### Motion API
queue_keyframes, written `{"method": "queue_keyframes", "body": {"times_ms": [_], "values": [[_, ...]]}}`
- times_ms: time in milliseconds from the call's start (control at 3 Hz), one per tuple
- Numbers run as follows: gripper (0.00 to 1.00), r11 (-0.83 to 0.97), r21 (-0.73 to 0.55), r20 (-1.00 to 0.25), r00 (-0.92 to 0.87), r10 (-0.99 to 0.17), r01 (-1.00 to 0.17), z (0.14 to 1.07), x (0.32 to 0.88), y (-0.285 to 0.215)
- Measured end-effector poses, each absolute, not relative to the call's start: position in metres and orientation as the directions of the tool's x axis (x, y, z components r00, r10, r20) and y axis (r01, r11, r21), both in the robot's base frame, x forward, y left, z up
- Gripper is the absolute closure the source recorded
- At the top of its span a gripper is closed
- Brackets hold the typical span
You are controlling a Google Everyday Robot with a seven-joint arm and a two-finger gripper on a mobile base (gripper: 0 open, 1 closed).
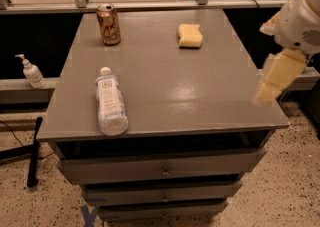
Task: Move sponge near blue plastic bottle
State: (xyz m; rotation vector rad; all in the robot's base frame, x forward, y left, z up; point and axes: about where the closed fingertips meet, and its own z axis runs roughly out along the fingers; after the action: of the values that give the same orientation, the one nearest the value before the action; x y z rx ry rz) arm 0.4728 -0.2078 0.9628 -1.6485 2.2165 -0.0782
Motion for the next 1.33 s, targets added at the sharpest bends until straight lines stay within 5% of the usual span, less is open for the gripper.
{"method": "queue_keyframes", "body": {"times_ms": [1333], "values": [[0.00, 0.643, -0.122, -0.709, -0.386, -0.590, -0.756, 0.878, 0.707, -0.141]]}}
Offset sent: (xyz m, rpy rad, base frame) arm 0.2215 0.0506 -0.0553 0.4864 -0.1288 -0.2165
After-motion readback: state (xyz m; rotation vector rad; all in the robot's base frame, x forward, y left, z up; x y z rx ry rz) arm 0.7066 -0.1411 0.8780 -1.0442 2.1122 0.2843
